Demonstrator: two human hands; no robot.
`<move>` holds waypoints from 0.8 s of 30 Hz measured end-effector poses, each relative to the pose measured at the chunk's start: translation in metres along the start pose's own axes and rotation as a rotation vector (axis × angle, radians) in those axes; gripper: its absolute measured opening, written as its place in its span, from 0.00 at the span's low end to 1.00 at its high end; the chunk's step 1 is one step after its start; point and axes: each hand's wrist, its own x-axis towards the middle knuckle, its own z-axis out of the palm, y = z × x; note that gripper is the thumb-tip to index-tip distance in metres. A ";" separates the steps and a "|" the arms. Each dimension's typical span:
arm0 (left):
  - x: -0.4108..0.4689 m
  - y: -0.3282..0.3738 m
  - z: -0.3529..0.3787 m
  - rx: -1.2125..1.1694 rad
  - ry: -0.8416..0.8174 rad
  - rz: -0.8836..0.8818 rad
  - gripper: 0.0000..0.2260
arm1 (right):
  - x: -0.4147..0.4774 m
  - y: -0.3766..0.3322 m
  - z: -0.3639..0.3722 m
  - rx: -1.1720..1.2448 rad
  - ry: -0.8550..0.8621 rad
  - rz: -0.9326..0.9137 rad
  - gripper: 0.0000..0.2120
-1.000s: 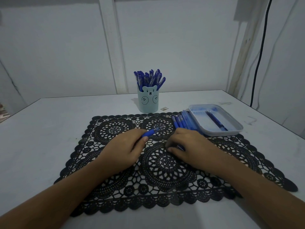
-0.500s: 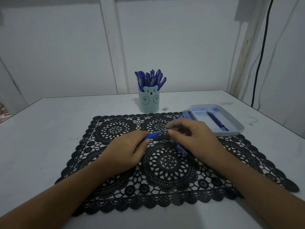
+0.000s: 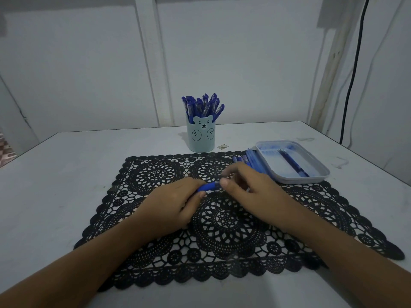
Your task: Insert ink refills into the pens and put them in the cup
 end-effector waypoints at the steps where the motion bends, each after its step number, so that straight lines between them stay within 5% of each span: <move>1: 0.000 -0.001 0.000 -0.001 0.001 0.000 0.17 | 0.001 0.001 -0.002 0.015 0.003 -0.009 0.03; 6: -0.001 0.000 0.001 0.034 0.017 0.034 0.15 | 0.001 0.001 -0.003 -0.052 -0.004 -0.008 0.12; 11: 0.000 0.001 0.000 0.060 0.008 0.049 0.15 | 0.000 0.003 -0.002 -0.062 -0.050 -0.058 0.04; 14: 0.000 0.001 0.001 0.073 -0.001 0.056 0.15 | 0.000 0.002 -0.003 -0.071 -0.032 -0.019 0.13; 18: 0.000 0.000 0.002 0.068 0.018 0.057 0.14 | 0.000 0.004 -0.003 -0.083 -0.078 -0.049 0.04; 21: 0.000 0.000 0.002 0.077 0.008 0.079 0.12 | 0.001 0.003 -0.003 -0.100 -0.064 -0.034 0.11; 24: 0.000 0.000 0.002 0.064 0.019 0.075 0.13 | 0.000 0.003 -0.003 -0.099 -0.090 -0.045 0.05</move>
